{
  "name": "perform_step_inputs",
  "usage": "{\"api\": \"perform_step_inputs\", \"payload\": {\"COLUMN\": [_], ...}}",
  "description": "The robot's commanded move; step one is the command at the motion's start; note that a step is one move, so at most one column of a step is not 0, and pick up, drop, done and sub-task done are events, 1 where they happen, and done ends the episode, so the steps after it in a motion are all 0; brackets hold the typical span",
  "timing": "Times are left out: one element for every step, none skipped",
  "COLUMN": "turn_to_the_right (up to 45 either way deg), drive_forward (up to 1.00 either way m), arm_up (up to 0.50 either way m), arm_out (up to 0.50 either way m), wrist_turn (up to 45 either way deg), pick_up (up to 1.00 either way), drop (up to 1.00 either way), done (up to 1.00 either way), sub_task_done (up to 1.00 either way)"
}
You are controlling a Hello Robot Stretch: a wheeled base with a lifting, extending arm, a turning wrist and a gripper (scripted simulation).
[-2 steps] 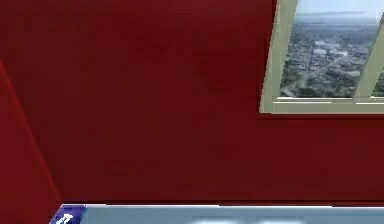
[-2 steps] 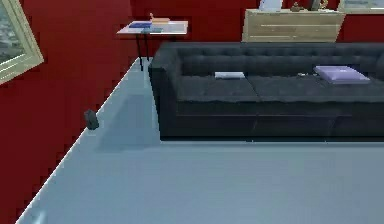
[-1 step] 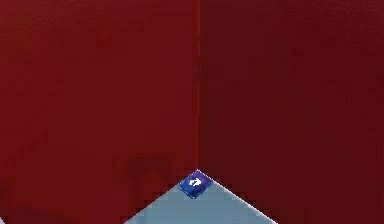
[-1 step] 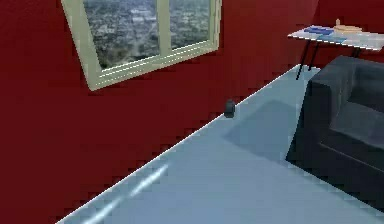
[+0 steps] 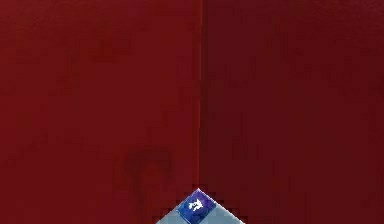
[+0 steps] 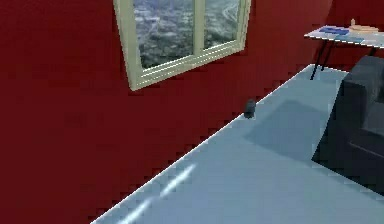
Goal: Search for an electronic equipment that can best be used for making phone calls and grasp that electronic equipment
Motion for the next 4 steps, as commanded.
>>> {"api": "perform_step_inputs", "payload": {"turn_to_the_right": [-12.0,0.0,45.0,45.0], "drive_forward": [0.00,0.30,0.00,0.00], "arm_up": [0.00,0.00,0.00,0.00], "arm_out": [0.00,0.00,0.00,0.00], "wrist_turn": [0.0,0.0,0.0,0.0], "pick_up": [0.00,0.00,0.00,0.00], "drop": [0.00,0.00,0.00,0.00], "done": [0.00,0.00,0.00,0.00], "sub_task_done": [0.00,0.00,0.00,0.00]}}
